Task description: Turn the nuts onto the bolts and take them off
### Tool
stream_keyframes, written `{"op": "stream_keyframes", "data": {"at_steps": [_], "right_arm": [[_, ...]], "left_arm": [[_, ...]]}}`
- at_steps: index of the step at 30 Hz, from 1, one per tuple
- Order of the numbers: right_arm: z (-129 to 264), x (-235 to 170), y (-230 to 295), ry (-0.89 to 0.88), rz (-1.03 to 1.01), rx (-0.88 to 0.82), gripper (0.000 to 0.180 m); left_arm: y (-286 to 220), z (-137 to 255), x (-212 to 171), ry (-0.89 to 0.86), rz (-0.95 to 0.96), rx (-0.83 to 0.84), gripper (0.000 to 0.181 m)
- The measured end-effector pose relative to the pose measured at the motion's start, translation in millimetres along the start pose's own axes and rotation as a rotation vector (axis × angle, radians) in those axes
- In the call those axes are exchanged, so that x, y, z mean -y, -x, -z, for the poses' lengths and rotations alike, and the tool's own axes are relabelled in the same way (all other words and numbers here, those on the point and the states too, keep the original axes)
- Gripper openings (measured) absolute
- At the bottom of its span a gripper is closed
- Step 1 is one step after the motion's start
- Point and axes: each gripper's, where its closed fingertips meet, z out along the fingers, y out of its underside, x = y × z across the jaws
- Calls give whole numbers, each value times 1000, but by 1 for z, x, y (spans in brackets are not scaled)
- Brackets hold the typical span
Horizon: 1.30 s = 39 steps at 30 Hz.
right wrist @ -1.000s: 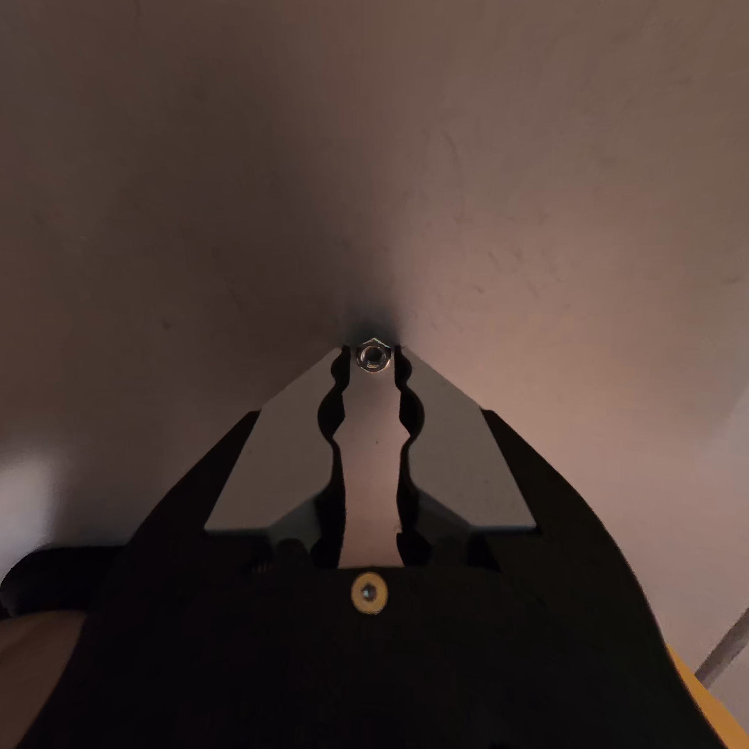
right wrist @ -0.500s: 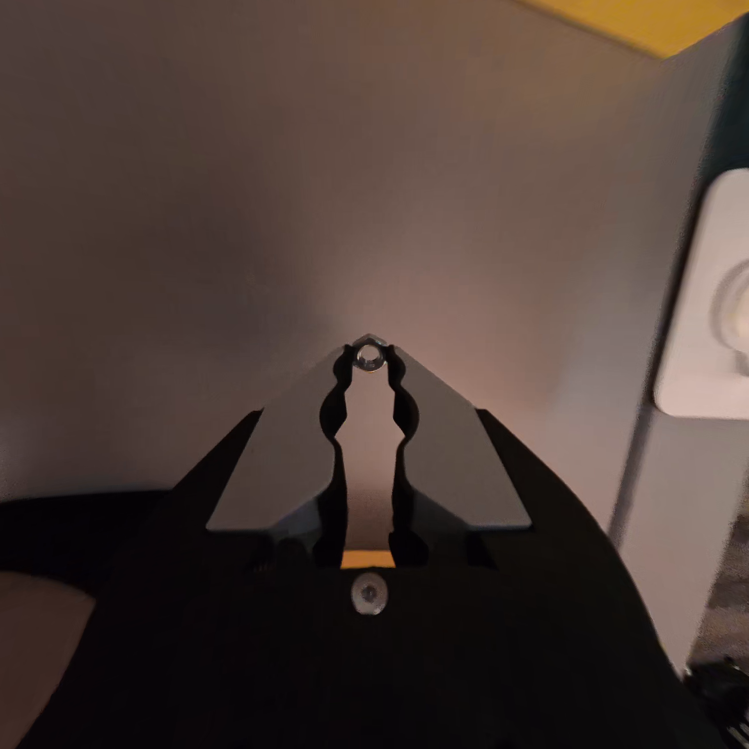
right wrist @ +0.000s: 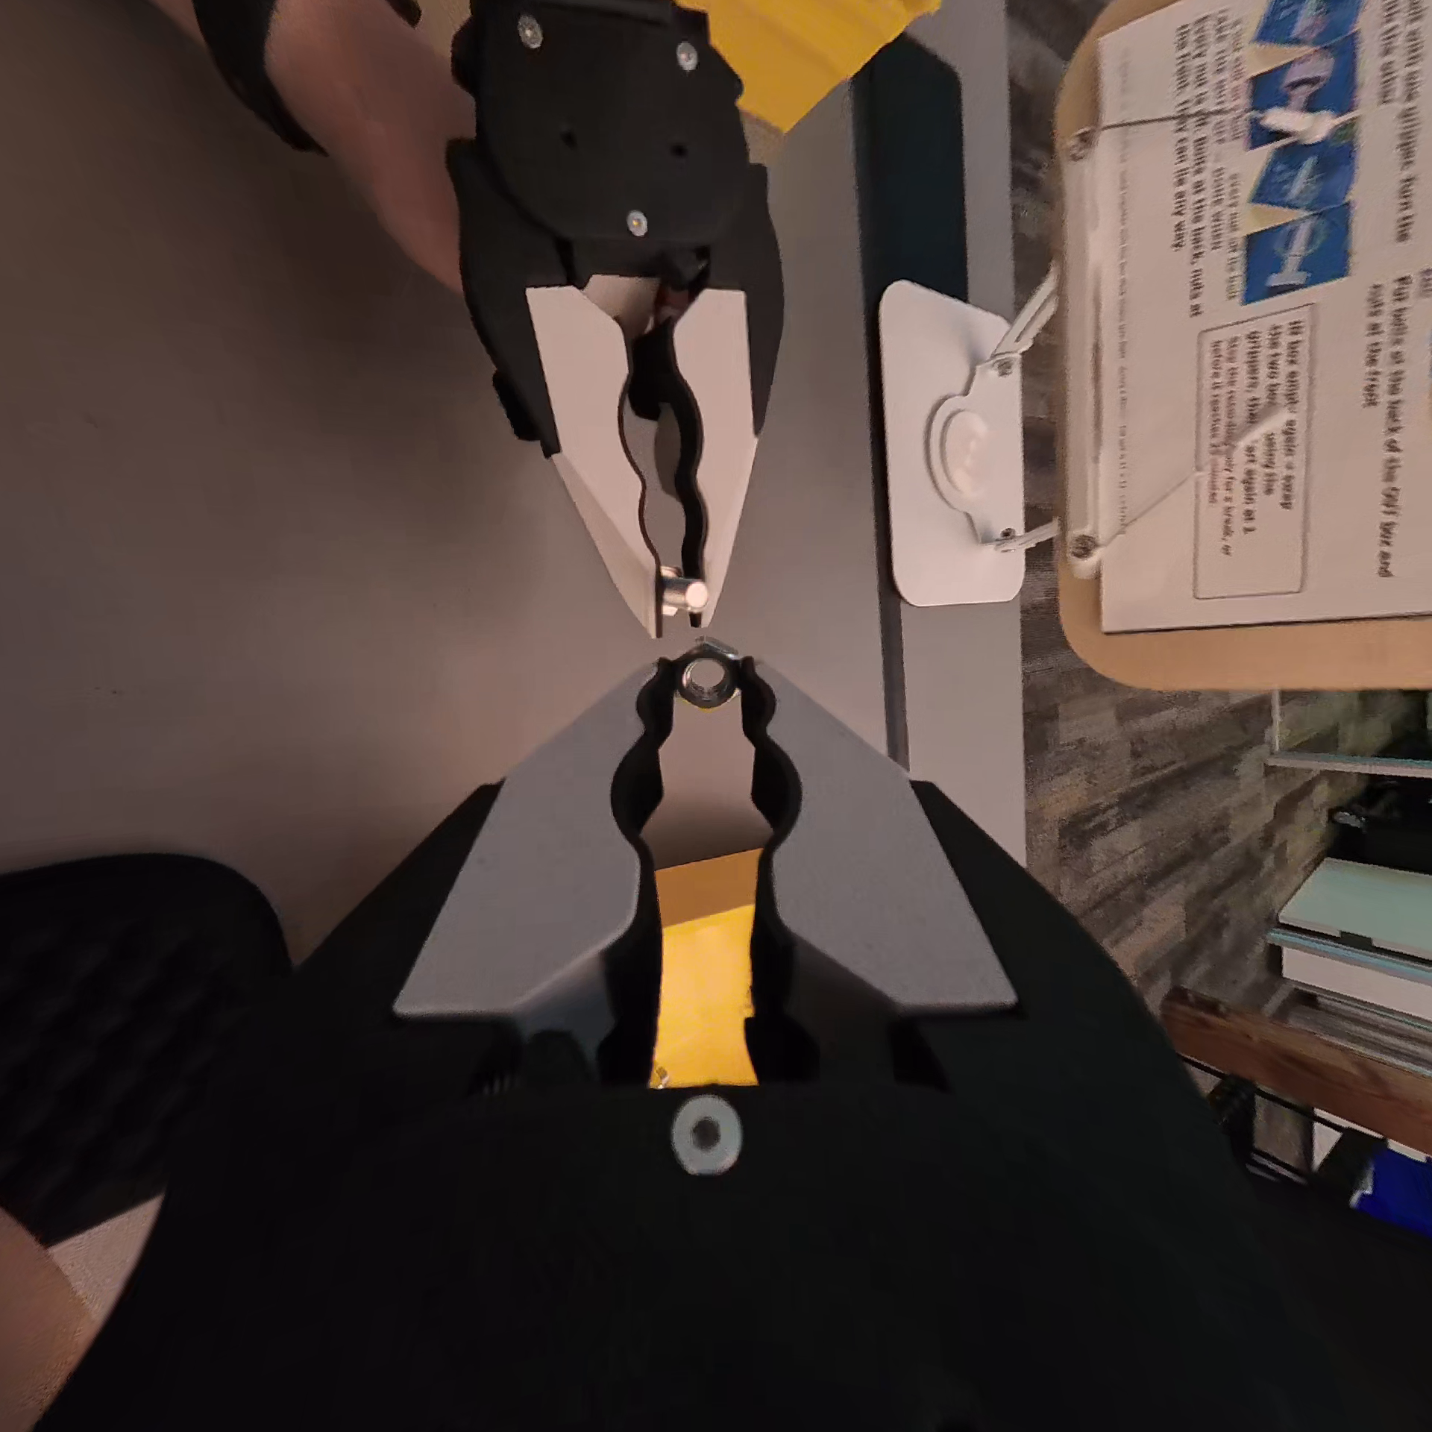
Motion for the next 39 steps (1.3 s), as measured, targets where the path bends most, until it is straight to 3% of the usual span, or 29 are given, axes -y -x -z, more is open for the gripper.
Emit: {"op": "stream_keyframes", "data": {"at_steps": [6, 13, 39], "right_arm": [[-28, -3, 16, 79, 81, 77, 16], [-42, -15, 29, 147, 116, 145, 16], [-33, -6, 38, 90, 172, 165, 17]], "left_arm": [[-8, -5, -24, 83, -158, 1, 12], [-16, -11, -32, 112, -176, -15, 12], [-28, -6, -15, 56, -279, -36, 11]]}}
